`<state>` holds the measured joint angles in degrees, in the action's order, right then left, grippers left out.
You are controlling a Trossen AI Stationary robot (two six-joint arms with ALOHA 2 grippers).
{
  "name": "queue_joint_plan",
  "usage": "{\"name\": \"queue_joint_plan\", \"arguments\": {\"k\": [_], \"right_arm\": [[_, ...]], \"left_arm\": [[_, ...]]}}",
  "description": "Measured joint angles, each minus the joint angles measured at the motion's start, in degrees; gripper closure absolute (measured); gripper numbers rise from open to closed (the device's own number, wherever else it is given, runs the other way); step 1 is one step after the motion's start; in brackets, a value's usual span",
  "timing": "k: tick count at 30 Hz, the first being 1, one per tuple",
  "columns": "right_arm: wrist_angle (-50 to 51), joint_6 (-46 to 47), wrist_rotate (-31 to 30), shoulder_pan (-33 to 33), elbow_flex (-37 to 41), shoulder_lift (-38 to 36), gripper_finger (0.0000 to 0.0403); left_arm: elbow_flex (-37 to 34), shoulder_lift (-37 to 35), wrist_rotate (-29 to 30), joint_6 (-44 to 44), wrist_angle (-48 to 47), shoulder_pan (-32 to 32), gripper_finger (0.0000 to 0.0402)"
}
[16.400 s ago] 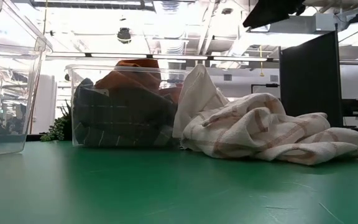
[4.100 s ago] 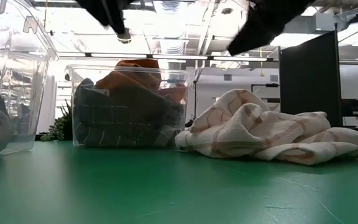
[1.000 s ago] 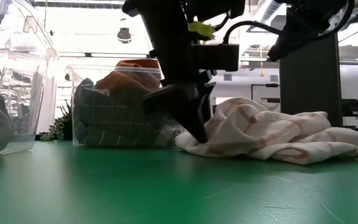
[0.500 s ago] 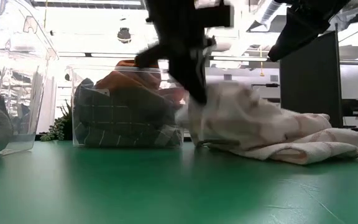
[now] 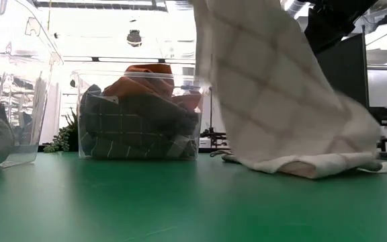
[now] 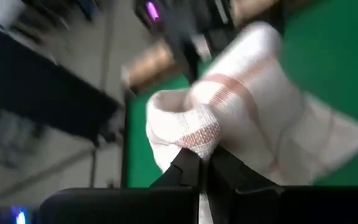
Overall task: Sort towels by color in basket
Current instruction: Put the white patterned towel into the bottom transparent bin
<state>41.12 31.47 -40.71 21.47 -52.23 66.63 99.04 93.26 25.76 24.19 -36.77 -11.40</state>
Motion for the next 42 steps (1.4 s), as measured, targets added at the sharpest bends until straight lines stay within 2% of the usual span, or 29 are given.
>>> {"name": "queue_joint_plan", "arguments": {"k": [4, 9, 16, 18, 24, 29, 32, 37, 42], "right_arm": [[0.0, -0.2, 0.0, 0.0, 0.0, 0.0, 0.0184], [0.0, -0.4, 0.0, 0.0, 0.0, 0.0, 0.0184], [-1.3, -1.1, -0.2, -0.7, 0.0, 0.0, 0.0184], [-2.1, -1.5, -0.2, -0.7, 0.0, 0.0, 0.0184], [-3.1, -2.5, -0.2, -0.7, 0.0, 0.0, 0.0184], [-3.1, -2.8, -0.2, -1.0, 0.0, 0.0, 0.0184], [-3.7, -3.1, -0.2, -1.1, 0.0, 0.0, 0.0184], [-4.5, -3.1, -0.2, -1.9, 0.0, 0.0, 0.0184], [-5.5, -3.1, -0.1, -2.1, 0.0, 0.0, 0.0184]], "left_arm": [[0.0, -7.7, 0.5, 2.9, 6.2, -0.7, 0.0401], [0.0, -17.0, -0.3, 1.8, 13.0, -1.8, 0.0401], [0.0, -26.6, -8.0, -5.3, 17.0, -2.4, 0.0394], [0.0, -29.3, -13.3, -6.1, 16.8, -2.6, 0.0394], [0.0, -37.9, -36.6, -9.9, 14.9, -2.6, 0.0392], [0.1, -41.0, -45.3, -20.5, 11.7, -2.7, 0.0391], [0.1, -40.0, -47.9, -24.6, 11.2, -3.4, 0.0391], [0.0, -36.7, -47.7, -27.0, 7.3, -5.4, 0.0391], [0.0, -33.0, -41.2, -29.6, -7.3, -6.4, 0.039]]}}
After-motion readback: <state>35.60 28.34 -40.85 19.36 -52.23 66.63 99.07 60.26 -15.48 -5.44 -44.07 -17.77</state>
